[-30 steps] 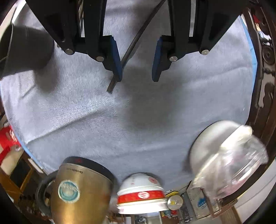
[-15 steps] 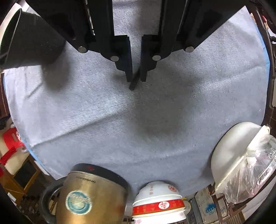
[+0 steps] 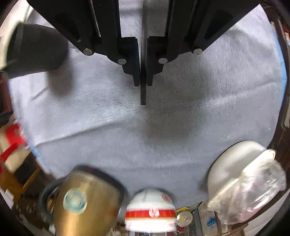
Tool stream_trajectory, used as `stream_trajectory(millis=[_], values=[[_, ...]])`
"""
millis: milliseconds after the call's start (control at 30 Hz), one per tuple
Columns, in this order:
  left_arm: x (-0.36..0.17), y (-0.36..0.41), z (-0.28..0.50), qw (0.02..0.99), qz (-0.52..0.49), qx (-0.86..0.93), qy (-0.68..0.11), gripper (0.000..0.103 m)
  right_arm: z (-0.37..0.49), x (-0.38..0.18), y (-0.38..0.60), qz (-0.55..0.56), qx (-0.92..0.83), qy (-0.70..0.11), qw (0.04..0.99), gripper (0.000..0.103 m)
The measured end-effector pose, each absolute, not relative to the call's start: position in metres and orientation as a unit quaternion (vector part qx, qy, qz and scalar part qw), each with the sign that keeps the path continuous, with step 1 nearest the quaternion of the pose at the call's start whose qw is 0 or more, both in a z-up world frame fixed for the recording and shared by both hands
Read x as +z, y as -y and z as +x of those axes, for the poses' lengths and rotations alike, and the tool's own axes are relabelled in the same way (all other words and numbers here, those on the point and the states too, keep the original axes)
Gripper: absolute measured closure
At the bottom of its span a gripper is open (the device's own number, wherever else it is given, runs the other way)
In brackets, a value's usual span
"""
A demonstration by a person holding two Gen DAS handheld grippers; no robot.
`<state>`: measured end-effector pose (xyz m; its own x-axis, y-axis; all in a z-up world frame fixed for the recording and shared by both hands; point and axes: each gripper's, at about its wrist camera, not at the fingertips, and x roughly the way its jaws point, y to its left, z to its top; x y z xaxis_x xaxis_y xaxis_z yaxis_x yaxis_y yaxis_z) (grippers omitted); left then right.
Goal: Organize utensils
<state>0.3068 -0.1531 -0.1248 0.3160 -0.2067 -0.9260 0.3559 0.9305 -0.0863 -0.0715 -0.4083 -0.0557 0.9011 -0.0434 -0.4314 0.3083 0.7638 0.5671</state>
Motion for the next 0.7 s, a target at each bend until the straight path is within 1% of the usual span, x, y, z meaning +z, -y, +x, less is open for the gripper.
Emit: stream_trajectory(millis=[133, 233, 400, 467, 700], values=[[-0.074, 0.145, 0.277, 0.832, 0.052, -0.208, -0.512, 0.097, -0.075, -0.052, 0.406, 0.329, -0.098, -0.194, 0.919, 0.041], [-0.024, 0.138, 0.248, 0.85, 0.035, -0.24, -0.468, 0.097, -0.074, -0.053, 0.401, 0.334, -0.093, -0.195, 0.917, 0.043], [0.048, 0.135, 0.203, 0.87, 0.031, -0.28, -0.404, 0.097, -0.072, -0.052, 0.386, 0.324, -0.082, -0.195, 0.922, 0.043], [0.07, 0.136, 0.191, 0.875, 0.024, -0.295, -0.382, 0.097, -0.073, -0.051, 0.382, 0.324, -0.081, -0.194, 0.923, 0.043], [0.118, 0.149, 0.179, 0.896, 0.012, -0.309, -0.319, 0.097, -0.087, -0.05, 0.386, 0.332, -0.089, -0.183, 0.921, 0.043]])
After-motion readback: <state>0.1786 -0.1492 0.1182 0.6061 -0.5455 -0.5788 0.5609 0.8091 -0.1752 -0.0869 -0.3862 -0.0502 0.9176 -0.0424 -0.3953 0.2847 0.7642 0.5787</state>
